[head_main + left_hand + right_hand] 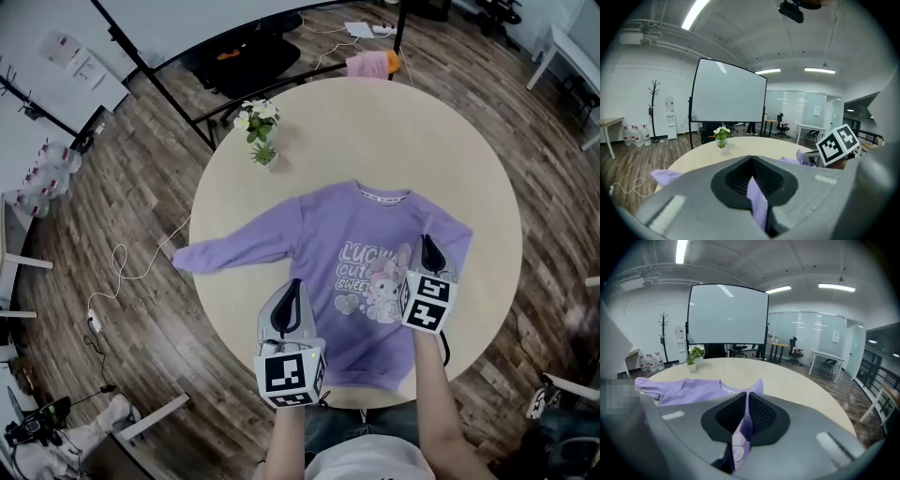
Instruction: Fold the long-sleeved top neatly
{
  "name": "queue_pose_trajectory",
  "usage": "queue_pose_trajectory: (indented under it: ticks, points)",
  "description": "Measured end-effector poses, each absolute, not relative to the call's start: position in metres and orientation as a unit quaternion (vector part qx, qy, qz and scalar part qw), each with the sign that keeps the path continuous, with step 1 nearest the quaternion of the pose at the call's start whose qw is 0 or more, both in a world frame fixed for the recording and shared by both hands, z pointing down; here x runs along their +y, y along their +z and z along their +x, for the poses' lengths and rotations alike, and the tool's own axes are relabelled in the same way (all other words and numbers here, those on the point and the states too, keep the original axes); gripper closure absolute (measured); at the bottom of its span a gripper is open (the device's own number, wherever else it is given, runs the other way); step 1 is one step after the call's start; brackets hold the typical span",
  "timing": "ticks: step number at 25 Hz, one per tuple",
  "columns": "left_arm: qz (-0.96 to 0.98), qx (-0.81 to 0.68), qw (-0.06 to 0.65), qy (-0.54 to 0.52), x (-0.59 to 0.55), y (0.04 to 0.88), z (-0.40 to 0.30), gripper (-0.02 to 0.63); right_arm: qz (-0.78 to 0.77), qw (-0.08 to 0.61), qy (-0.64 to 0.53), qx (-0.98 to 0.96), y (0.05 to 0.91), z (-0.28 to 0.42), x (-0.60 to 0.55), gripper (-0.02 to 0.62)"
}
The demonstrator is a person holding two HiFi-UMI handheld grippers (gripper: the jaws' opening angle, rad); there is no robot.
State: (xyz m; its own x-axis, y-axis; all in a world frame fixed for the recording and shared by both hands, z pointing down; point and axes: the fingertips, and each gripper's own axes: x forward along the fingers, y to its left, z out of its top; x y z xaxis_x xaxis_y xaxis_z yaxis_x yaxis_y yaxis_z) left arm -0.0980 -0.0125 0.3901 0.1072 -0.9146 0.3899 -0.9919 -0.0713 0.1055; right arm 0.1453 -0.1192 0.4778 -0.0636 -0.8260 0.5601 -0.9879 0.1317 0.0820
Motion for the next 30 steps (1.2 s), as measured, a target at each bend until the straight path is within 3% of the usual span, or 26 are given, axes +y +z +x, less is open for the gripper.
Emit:
queue_pose_trajectory:
  ticks: [10,13,20,30]
  points:
    - [0.727,-0.65,0.191,0.113,-0.018,0.404,-0.098,0.606,0.587,0.325,0.193,-0.716,0.542,0.119,-0.122,0.525]
    - [0.729,-0.647,0.192,0.114,-0.02,0.406,-0.094,0.606,0.561,0.336,0.214,-0.726,0.556,0.11,-0.119,0.43]
    - [0.729,-0.646,0.191,0.122,-0.029,0.413,-0.091,0.606,0.534,0.316,0.203,-0.758,0.548,0.097,-0.11,0.331]
    - [0.744,-0.627,0.195,0.123,-0.039,0.417,-0.063,0.606,0.629,0.279,0.249,-0.681,0.538,0.19,-0.106,0.404]
